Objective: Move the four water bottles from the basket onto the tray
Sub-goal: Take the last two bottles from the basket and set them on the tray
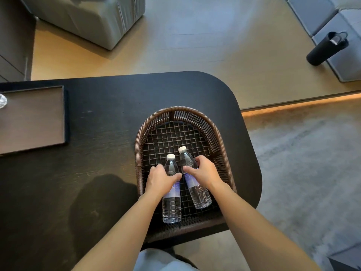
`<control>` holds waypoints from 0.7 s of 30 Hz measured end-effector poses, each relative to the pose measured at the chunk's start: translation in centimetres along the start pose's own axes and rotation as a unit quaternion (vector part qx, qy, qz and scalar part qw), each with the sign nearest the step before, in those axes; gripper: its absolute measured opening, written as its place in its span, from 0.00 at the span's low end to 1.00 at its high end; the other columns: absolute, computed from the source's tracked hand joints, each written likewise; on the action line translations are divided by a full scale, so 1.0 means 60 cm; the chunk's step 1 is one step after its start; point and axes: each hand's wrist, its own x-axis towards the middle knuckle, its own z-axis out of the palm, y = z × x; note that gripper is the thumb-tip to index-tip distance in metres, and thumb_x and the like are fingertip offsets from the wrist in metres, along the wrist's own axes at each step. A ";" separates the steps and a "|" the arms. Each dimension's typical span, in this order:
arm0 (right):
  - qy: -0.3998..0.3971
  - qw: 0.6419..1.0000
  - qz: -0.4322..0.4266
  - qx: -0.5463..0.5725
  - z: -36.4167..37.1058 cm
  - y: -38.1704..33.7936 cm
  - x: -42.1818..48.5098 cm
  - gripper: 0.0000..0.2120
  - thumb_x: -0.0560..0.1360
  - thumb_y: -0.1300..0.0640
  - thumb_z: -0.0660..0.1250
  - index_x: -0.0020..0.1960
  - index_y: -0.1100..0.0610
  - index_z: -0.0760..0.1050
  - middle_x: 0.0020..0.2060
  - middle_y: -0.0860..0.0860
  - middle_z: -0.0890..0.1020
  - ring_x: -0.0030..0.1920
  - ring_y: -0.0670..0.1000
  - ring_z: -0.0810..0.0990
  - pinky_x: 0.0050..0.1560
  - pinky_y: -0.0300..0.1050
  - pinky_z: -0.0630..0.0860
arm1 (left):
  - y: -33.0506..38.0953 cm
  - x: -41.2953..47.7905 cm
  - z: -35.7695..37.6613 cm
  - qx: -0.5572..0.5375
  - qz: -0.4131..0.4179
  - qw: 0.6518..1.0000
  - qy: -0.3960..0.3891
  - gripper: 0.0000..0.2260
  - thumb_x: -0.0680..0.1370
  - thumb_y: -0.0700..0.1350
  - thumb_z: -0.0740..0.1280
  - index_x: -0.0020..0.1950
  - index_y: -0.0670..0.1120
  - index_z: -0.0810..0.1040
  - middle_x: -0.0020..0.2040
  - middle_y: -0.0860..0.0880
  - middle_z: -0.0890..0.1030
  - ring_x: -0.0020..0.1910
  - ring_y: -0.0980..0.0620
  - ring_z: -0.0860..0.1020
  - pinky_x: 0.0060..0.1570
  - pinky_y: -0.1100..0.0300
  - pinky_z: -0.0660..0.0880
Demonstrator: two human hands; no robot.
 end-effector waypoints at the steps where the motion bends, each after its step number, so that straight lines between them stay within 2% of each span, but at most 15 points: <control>1: -0.006 1.000 0.002 -0.005 0.003 -0.004 0.003 0.23 0.70 0.42 0.77 0.58 0.54 0.76 0.48 0.46 0.82 0.48 0.47 0.81 0.50 0.49 0.79 | 0.002 -0.001 -0.004 -0.006 0.001 1.000 -0.003 0.29 0.66 0.65 0.76 0.56 0.46 0.77 0.53 0.47 0.79 0.49 0.48 0.81 0.47 0.50 0.81; 4: -0.032 0.999 0.012 -0.010 0.011 -0.010 0.010 0.20 0.70 0.42 0.77 0.52 0.55 0.76 0.46 0.48 0.82 0.46 0.48 0.81 0.47 0.48 0.80 | 0.003 0.002 -0.012 -0.018 0.001 1.000 -0.021 0.28 0.69 0.62 0.77 0.58 0.45 0.76 0.55 0.46 0.78 0.51 0.48 0.79 0.42 0.55 0.76; 7: -0.039 0.999 0.018 -0.005 0.012 -0.011 0.010 0.19 0.71 0.44 0.76 0.50 0.56 0.76 0.45 0.50 0.82 0.44 0.48 0.81 0.42 0.46 0.77 | -0.002 0.006 -0.012 -0.047 -0.002 0.999 -0.028 0.25 0.69 0.59 0.77 0.57 0.46 0.76 0.56 0.46 0.79 0.51 0.48 0.80 0.47 0.52 0.79; 10: -0.041 0.999 0.020 0.014 0.004 -0.011 0.004 0.18 0.72 0.46 0.77 0.52 0.55 0.75 0.45 0.48 0.81 0.43 0.45 0.79 0.37 0.40 0.71 | -0.007 0.000 -0.011 -0.067 -0.003 0.998 -0.017 0.23 0.69 0.57 0.78 0.56 0.48 0.76 0.54 0.48 0.81 0.50 0.49 0.80 0.49 0.51 0.80; 13: -0.032 0.998 0.021 0.043 -0.003 -0.004 -0.004 0.21 0.70 0.45 0.79 0.54 0.55 0.75 0.48 0.49 0.83 0.46 0.47 0.82 0.40 0.40 0.74 | -0.008 -0.008 -0.011 -0.079 0.004 0.997 -0.007 0.21 0.71 0.56 0.77 0.58 0.47 0.75 0.53 0.49 0.82 0.51 0.49 0.81 0.49 0.52 0.80; 16: -0.026 0.997 0.009 0.077 -0.006 0.007 -0.023 0.25 0.69 0.46 0.80 0.58 0.55 0.74 0.48 0.49 0.83 0.48 0.48 0.83 0.44 0.41 0.77 | -0.005 -0.022 -0.014 -0.077 0.024 0.997 0.002 0.20 0.73 0.55 0.76 0.57 0.47 0.74 0.51 0.50 0.81 0.49 0.50 0.81 0.42 0.55 0.76; 19: -0.024 0.993 -0.019 0.118 -0.011 0.016 -0.053 0.20 0.71 0.51 0.80 0.58 0.55 0.77 0.48 0.48 0.85 0.47 0.47 0.85 0.48 0.44 0.80 | -0.004 -0.043 -0.016 -0.081 0.056 0.995 0.021 0.18 0.74 0.53 0.76 0.56 0.48 0.74 0.49 0.52 0.81 0.47 0.52 0.80 0.37 0.59 0.72; 21: -0.013 0.991 -0.046 0.124 -0.019 0.018 -0.073 0.15 0.72 0.54 0.79 0.56 0.54 0.80 0.46 0.48 0.87 0.45 0.42 0.85 0.49 0.43 0.80 | -0.008 -0.058 -0.017 -0.087 0.086 0.992 0.039 0.14 0.73 0.52 0.76 0.53 0.48 0.77 0.46 0.53 0.82 0.45 0.53 0.81 0.35 0.62 0.70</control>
